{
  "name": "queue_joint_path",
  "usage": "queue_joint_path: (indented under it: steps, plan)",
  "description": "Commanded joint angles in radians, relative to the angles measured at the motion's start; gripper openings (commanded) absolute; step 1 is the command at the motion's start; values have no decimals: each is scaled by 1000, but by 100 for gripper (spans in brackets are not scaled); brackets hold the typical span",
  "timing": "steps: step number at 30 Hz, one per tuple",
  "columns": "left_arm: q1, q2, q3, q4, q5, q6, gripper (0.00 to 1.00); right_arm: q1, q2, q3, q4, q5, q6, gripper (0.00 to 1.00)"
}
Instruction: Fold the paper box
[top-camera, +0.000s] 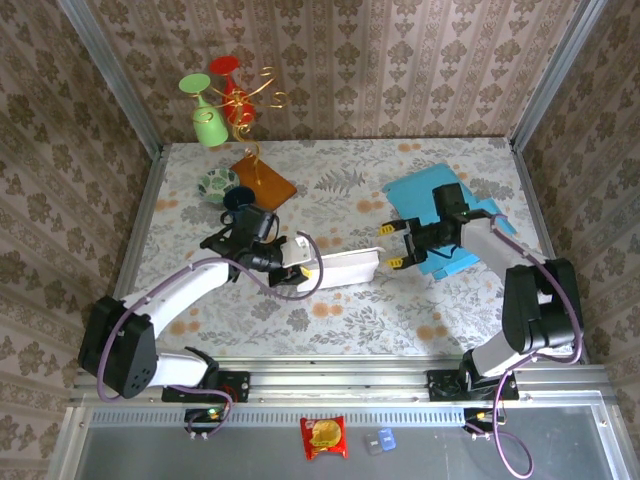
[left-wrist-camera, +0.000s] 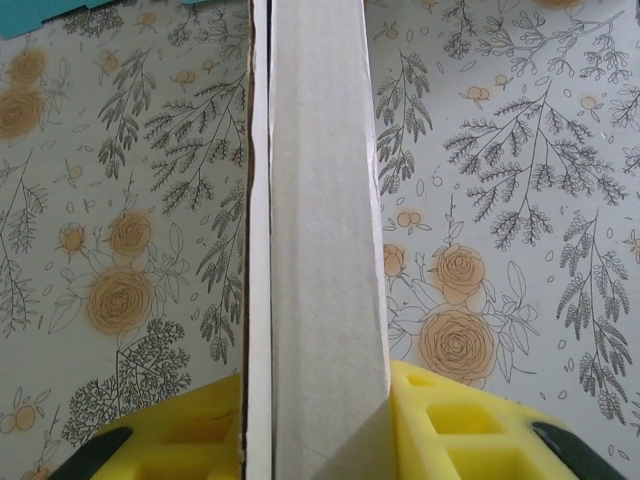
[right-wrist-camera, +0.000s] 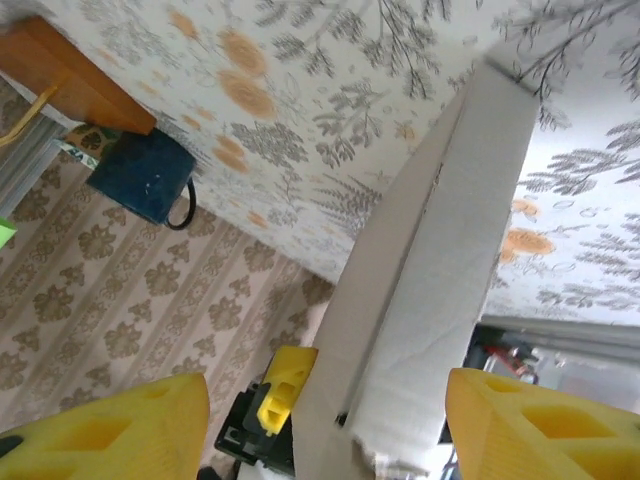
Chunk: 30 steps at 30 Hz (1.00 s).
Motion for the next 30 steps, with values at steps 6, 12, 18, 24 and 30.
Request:
queue_joint_path:
  steps: [6, 12, 18, 24, 30]
  plan:
    - [1, 39, 48, -128, -9, 4, 31, 64, -248, 96, -236, 500, -700, 47]
    - [10, 60, 70, -144, -3, 22, 32, 184, -397, 0, -139, 575, -1116, 45]
    - [16, 74, 81, -153, -2, 35, 32, 268, -265, 104, -260, 605, -1317, 50]
    - [21, 75, 84, -154, -1, 43, 33, 306, -146, 207, -329, 645, -1411, 55]
    - [21, 75, 80, -152, -1, 44, 33, 317, -75, 221, -349, 651, -1412, 58]
